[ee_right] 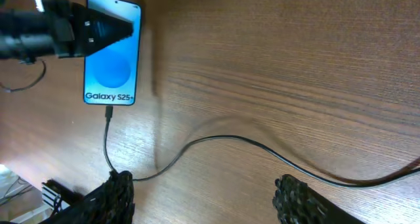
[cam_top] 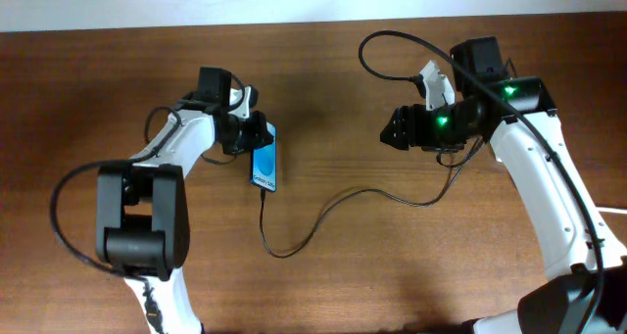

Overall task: Plug charger to phone and switch on socket
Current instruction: 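Open the left gripper and lift it off the phone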

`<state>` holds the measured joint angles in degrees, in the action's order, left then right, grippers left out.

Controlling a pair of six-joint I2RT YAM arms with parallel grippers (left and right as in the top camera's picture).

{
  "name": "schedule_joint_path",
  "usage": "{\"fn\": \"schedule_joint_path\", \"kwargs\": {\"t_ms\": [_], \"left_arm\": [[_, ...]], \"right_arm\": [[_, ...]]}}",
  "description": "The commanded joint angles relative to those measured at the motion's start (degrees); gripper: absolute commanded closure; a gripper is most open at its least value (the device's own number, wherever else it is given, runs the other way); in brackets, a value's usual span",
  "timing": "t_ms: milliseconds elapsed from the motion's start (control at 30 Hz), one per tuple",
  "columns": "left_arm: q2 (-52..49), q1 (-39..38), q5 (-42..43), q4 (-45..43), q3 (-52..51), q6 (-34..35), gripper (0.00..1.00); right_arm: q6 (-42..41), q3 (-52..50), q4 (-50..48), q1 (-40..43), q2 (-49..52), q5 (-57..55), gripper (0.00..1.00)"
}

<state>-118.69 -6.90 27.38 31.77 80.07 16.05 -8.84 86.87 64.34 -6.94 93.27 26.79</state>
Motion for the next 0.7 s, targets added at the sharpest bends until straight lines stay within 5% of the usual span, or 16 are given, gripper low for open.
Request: {"fn": "schedule_joint_path", "kwargs": {"t_ms": [0, 233, 400, 667], "left_arm": [[-1.4, -0.1, 0.2, -1.3, -0.2, 1.0, 1.0], [-4.7, -0.5, -0.2, 0.4, -0.2, 1.0, 0.99], [-4.7, -0.5, -0.3, 0.6, -0.2, 1.0, 0.72], [-4.4, -0.6, -0.8, 2.2, -0.2, 0.5, 0.6]], "right_arm": [[0.5, 0.1, 0.0, -0.2, -0.2, -0.7, 0.29], [1.1, 0.1, 0.0, -0.2, -0.2, -0.7, 0.28], [1.1, 0.1, 0.0, -0.2, -0.2, -0.7, 0.26], [1.1, 0.1, 0.0, -0.2, -0.2, -0.7, 0.22]]}}
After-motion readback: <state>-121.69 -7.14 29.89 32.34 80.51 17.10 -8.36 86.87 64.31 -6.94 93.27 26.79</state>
